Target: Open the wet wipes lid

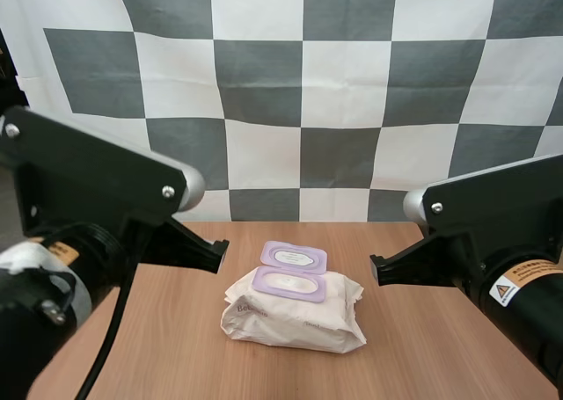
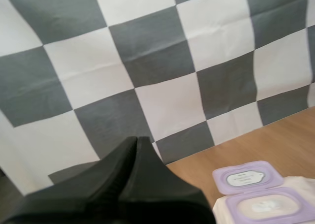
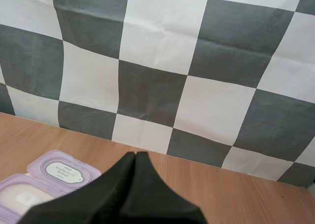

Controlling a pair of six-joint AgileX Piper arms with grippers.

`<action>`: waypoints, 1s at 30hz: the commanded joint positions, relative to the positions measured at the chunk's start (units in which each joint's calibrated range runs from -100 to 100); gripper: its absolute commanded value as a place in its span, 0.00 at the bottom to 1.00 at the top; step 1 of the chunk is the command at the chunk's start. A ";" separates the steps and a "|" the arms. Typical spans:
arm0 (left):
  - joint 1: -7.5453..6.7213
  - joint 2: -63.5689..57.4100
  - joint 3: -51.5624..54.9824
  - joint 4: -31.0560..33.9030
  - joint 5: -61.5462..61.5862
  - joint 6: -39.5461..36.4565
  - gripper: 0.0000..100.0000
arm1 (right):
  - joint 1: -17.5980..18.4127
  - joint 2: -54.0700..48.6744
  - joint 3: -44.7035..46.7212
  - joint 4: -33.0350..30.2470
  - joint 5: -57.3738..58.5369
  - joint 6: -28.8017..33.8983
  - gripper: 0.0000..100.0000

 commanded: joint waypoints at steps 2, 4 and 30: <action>0.00 -3.30 16.70 15.58 -30.82 -16.49 0.00 | 0.01 -0.04 5.71 -0.47 -12.86 -0.04 0.00; 0.00 -5.09 21.43 15.58 -36.35 -16.99 0.00 | 0.01 -0.04 8.31 -0.47 -17.20 0.87 0.00; 0.68 -7.02 32.21 16.21 -21.11 -30.60 0.00 | -4.57 -0.04 28.21 6.31 -27.21 1.80 0.00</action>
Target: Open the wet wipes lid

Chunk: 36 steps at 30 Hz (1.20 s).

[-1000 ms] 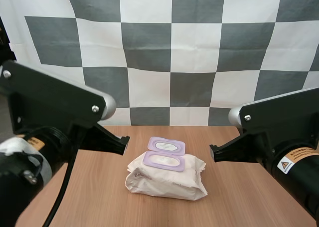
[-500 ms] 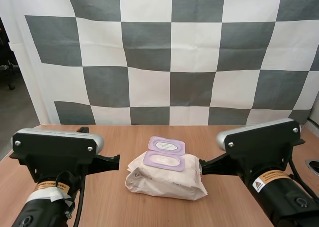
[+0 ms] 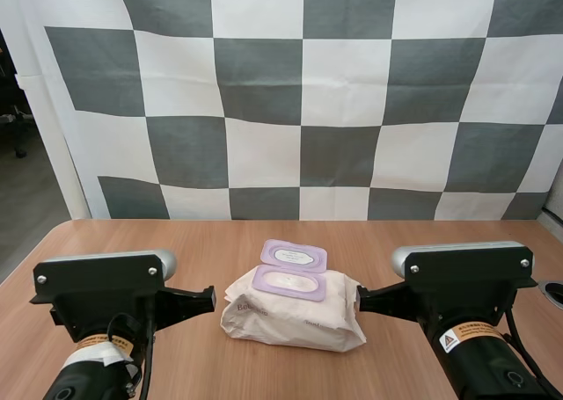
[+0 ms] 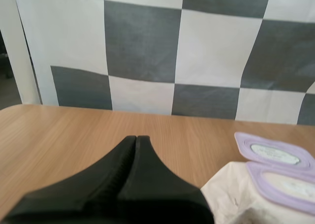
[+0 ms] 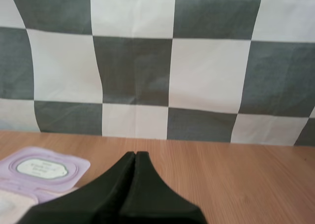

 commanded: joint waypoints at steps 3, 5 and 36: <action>0.11 0.00 0.00 0.00 4.36 -0.01 0.00 | -0.04 0.00 0.00 -0.47 16.94 -0.07 0.00; 0.11 0.00 0.00 0.00 4.36 -0.01 0.00 | -0.28 0.00 0.00 -0.47 16.93 -0.07 0.00; 0.28 0.00 0.00 0.68 2.77 -0.01 0.00 | -0.52 0.00 0.00 -0.92 16.20 -0.07 0.00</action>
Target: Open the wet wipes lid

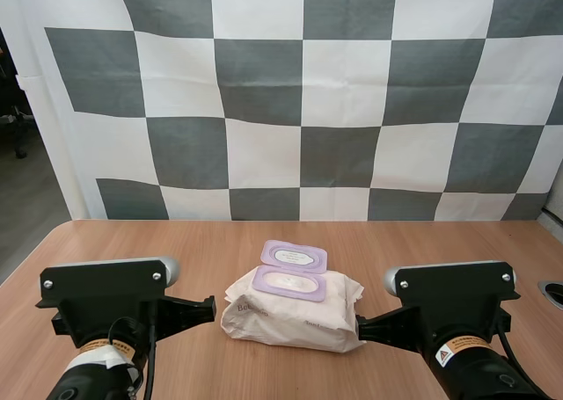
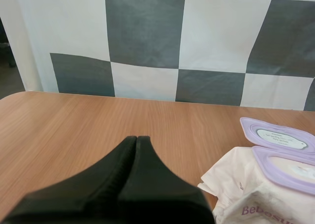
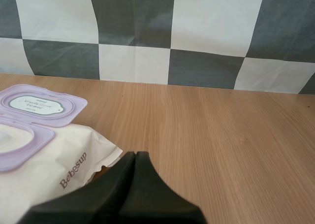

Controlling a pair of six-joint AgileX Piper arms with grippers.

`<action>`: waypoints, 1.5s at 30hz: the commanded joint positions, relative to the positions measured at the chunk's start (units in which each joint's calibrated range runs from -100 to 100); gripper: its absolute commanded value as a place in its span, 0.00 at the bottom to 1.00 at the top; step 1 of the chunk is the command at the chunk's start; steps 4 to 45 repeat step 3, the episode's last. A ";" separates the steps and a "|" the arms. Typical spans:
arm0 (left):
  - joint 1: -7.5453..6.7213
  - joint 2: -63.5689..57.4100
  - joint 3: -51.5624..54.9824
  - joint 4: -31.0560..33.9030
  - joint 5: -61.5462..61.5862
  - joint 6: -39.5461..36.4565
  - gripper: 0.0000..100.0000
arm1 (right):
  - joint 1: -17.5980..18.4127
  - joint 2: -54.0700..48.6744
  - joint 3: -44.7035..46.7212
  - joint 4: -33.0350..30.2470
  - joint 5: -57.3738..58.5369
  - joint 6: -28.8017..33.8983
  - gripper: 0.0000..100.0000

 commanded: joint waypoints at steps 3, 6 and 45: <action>-0.81 0.00 0.00 0.06 0.18 -0.01 0.00 | 1.43 0.00 0.00 0.05 0.00 0.02 0.00; -0.81 0.00 0.00 0.06 0.18 -0.01 0.00 | 1.43 0.00 0.00 0.05 0.00 0.02 0.00; -0.81 0.00 0.00 0.06 0.18 -0.01 0.00 | 1.43 0.00 0.00 0.05 0.00 0.02 0.00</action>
